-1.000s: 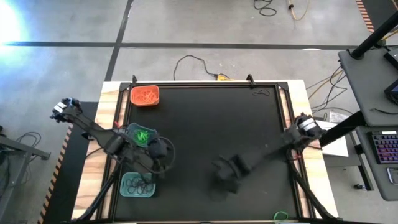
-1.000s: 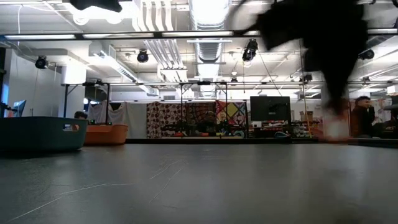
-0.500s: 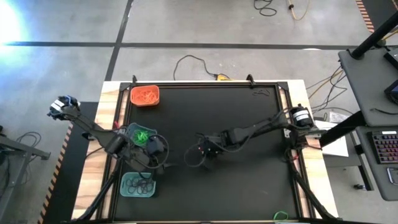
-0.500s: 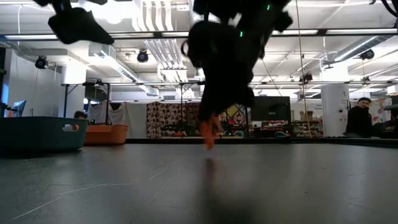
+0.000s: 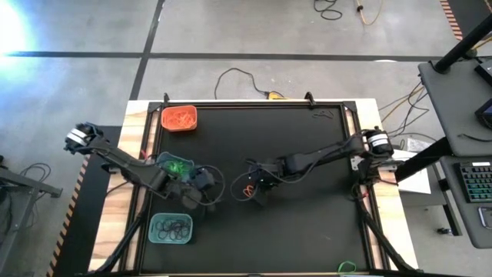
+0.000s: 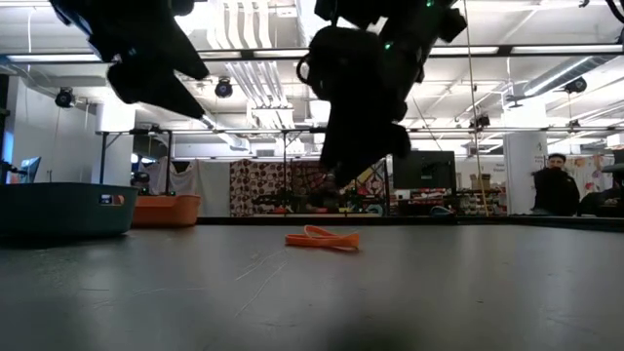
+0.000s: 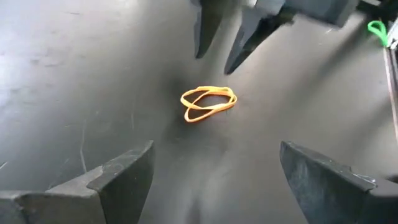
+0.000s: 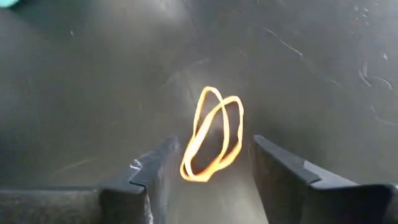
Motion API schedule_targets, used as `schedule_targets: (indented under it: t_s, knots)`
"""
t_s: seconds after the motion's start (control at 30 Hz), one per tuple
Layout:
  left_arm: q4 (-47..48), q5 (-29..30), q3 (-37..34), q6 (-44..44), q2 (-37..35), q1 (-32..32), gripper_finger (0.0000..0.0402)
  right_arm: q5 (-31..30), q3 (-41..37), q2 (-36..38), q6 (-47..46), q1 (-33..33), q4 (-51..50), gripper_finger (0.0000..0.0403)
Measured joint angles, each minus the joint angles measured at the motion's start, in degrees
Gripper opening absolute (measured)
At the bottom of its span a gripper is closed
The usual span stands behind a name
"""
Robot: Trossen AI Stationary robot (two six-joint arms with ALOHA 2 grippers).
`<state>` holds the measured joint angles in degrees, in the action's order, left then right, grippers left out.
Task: Sort rubber bands into baskets
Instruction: Put the orange rubber band into the orange bin
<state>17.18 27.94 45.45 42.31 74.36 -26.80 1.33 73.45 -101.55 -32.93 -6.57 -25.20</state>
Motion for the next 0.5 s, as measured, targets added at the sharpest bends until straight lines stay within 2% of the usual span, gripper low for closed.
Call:
schedule_targets:
  t_s: [0.2, 0.5]
  knots:
    - [-4.05, -4.54, -0.20, -0.66, 5.22, 3.55, 0.0326, -5.49, 0.00, 5.60, -0.05, -2.60, -7.64, 0.0196]
    - [-15.99, -4.31, -0.11, -0.59, 15.54, 9.82, 0.0312, -16.03, -0.02, 14.85, -5.47, -9.48, -12.23, 0.0194]
